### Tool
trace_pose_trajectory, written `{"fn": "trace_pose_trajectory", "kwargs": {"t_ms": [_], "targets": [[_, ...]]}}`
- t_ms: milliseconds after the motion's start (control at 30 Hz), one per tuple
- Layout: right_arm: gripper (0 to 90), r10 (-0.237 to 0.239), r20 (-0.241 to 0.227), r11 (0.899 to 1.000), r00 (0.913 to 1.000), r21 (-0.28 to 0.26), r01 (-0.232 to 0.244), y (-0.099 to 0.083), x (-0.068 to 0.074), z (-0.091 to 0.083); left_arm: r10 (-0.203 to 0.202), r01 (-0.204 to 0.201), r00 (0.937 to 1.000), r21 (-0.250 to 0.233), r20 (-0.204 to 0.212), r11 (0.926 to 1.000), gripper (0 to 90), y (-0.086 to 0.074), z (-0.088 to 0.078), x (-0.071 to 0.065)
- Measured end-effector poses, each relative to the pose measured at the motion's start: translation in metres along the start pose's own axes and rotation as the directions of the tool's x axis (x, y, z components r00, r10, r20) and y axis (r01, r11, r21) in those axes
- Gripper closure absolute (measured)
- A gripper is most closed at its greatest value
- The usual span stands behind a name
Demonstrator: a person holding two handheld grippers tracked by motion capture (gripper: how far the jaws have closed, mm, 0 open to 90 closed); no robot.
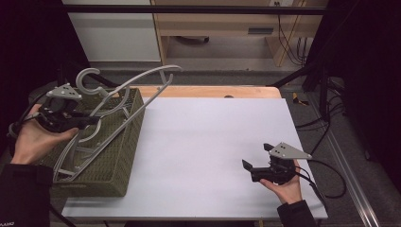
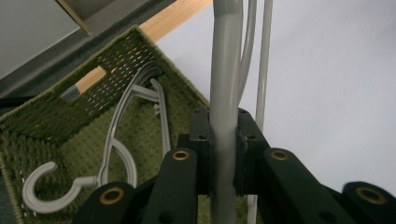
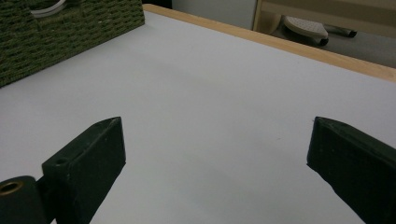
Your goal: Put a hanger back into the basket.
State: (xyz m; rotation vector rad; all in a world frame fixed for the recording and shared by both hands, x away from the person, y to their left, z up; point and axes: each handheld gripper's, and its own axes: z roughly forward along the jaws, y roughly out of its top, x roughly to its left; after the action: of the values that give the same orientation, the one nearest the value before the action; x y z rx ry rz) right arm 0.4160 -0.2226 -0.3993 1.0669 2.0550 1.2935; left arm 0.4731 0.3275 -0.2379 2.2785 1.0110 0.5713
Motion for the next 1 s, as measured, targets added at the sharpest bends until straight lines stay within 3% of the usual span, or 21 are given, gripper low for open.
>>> {"fn": "trace_pose_trajectory", "kwargs": {"t_ms": [167, 533, 733, 1000], "targets": [[4.9, -0.001, -0.004, 1.0, 1.0, 0.005, 0.001, 0.0, 0.0, 0.001, -0.001, 0.001, 0.9999, 0.012, -0.015, 0.9999, 80.4, -0.012, 0.003, 0.018], [5.0, -0.004, -0.005, 1.0, 1.0, 0.004, 0.004, 0.0, 0.0, 0.001, -0.055, 0.056, 0.9979, 0.044, -0.035, 0.9974, 80.3, -0.046, 0.005, 0.051], [4.9, -0.007, -0.004, 1.0, 1.0, 0.013, 0.007, -0.001, 0.001, 0.003, -0.097, 0.101, 0.9938, 0.072, -0.054, 0.9923, 80.3, -0.063, 0.01, 0.066], [4.9, -0.012, -0.009, 1.0, 0.9999, 0.022, 0.012, -0.001, 0.001, 0.004, -0.117, 0.127, 0.99, 0.13, -0.078, 0.9834, 80.2, -0.083, 0.019, 0.078]]}}
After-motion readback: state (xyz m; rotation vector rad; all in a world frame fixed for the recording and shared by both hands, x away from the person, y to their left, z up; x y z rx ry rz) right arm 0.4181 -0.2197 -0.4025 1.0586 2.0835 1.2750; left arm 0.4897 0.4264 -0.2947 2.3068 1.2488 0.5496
